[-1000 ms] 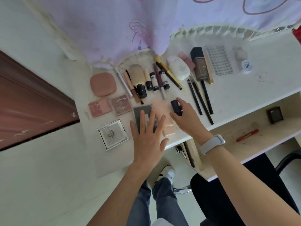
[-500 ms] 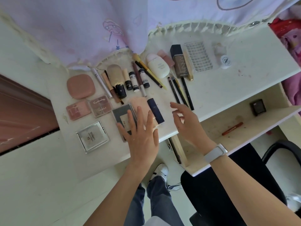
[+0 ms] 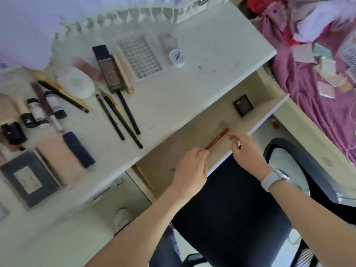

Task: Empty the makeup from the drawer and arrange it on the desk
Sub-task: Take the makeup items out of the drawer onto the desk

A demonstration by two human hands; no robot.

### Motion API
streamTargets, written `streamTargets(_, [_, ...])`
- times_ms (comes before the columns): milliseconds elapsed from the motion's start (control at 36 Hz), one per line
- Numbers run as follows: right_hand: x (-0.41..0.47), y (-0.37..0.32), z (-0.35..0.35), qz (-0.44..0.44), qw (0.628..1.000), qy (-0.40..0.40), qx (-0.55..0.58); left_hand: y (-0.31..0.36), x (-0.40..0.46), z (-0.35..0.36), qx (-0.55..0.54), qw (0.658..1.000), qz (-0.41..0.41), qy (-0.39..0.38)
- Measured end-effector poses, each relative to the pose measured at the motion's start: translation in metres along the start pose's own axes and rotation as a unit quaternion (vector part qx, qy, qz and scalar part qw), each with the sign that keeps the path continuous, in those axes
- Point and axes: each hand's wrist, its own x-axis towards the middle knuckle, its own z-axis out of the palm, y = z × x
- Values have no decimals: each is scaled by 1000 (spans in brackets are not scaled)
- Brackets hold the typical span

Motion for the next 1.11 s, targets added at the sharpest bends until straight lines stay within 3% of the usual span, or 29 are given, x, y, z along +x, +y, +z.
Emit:
streamTargets(111, [50,32,-16,1,996,22,-92,-8,55,34,12,998,-11,-55])
streamTargets(222, [107,52,-20,10,967,24,-254,-22,103,57,45,995,-45,-77])
streamTargets(333, [164,71,-13,75,952,-16,-297,-20,142,78,52,993,-67,-77])
streamTargets(583, [228,102,5,183,963,-69,-187,-7,175,109,188,975,-87,-85])
streamTargets(861, [218,88,22,147,975,-57,-157,-8,183,107,34,966,-180,-182])
streamTargets(1000, [198,74,12,130,981,-85,-113,-8,164,99,-24,977,-158,-144])
streamTargets(1111, [169,54,-3,101,988,-61,-101,-5,138,77,-81,983,-144,-82])
